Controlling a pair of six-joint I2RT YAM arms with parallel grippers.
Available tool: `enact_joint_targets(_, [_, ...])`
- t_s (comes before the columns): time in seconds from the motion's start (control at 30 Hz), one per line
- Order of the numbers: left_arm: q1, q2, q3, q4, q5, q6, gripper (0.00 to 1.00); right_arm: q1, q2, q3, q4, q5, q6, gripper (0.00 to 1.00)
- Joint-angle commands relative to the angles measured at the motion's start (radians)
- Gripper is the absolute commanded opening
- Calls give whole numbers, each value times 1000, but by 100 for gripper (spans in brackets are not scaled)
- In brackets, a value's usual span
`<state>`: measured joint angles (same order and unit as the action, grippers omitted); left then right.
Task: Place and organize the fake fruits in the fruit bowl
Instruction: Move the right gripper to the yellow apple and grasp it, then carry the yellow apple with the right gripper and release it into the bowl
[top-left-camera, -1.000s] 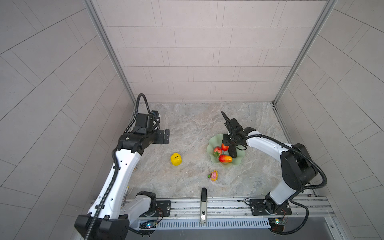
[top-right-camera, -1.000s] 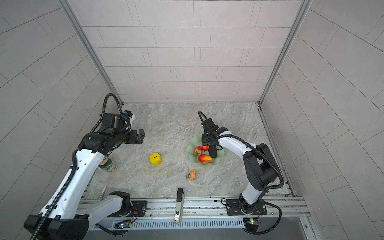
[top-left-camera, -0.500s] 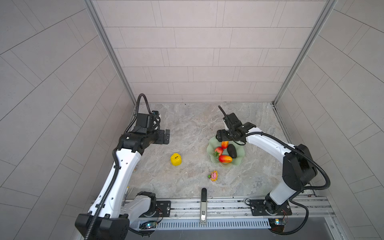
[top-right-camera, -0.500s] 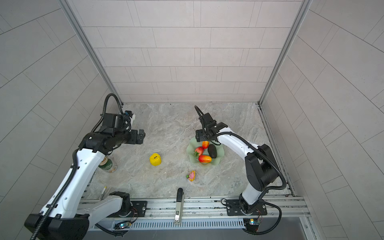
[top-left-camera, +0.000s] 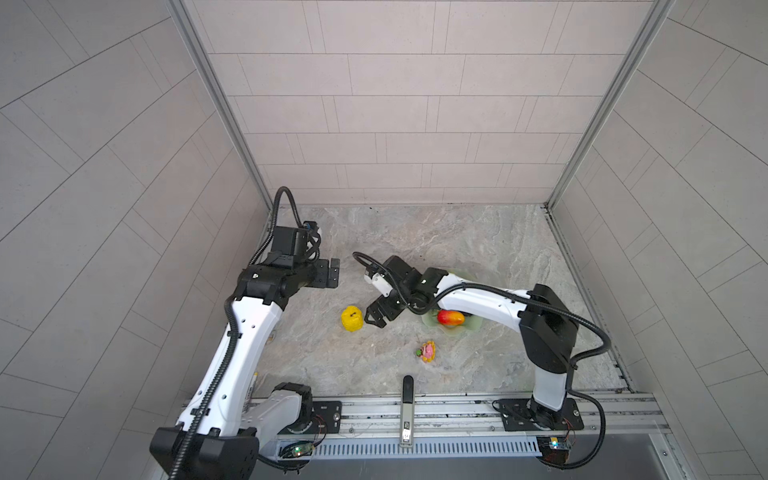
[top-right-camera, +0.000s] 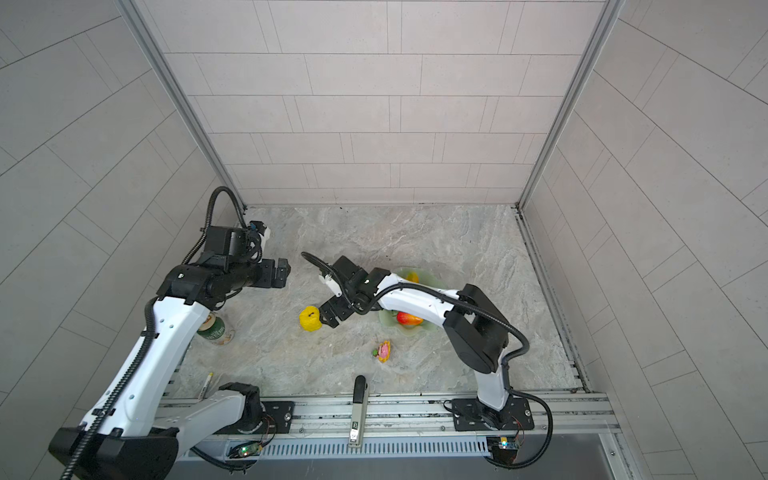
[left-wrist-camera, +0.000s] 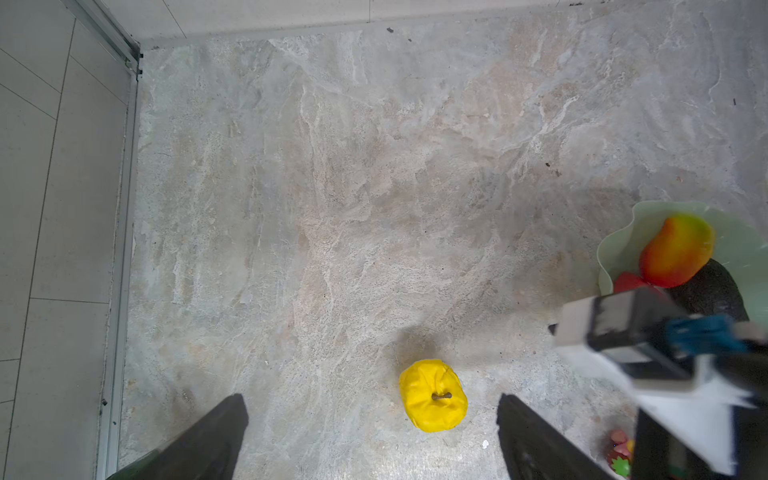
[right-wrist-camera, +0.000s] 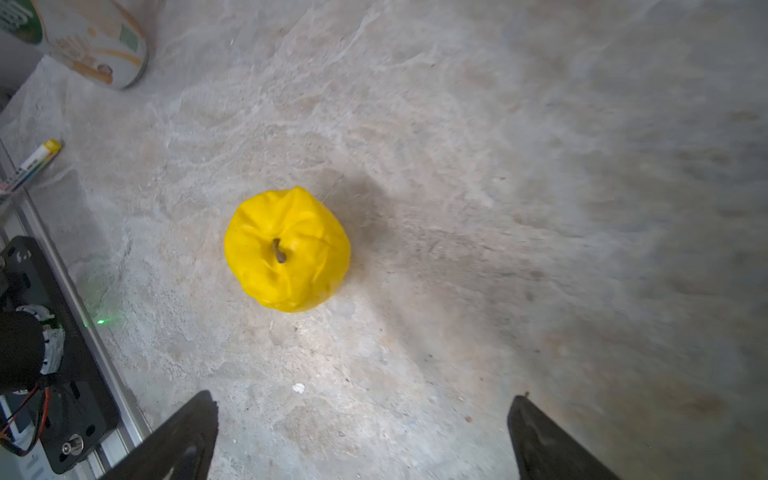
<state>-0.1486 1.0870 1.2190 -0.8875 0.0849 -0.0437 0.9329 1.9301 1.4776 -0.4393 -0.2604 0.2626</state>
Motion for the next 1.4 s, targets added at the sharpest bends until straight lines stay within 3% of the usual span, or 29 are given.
enact_joint_targets(0.0, [1,-21,22,-13,-13,8,100,32,69,71,59,-62,27,100])
enact_joint_targets(0.13, [0,-30,21,-16,-20,9,100,53,158,118,146,-100,118,100])
enact_joint_targets(0.3, [0,-36,16,-11,-24,10,100,74,276,231,107,-33,171,98])
enact_joint_targets(0.53, [2,-41,8,-10,-32,12,100,80,308,298,35,57,171,65])
enact_joint_targets(0.67, [3,-41,7,-7,-33,13,100,72,242,267,-16,102,134,40])
enact_joint_targets(0.73, [2,-39,7,-6,-30,13,100,57,180,228,-29,109,120,35])
enact_joint_targets(1.1, [1,-23,14,1,-14,14,100,-165,-265,-63,-69,196,52,26])
enact_joint_targets(1.37, [2,-10,30,-4,0,13,100,-339,-289,-182,-13,203,5,25])
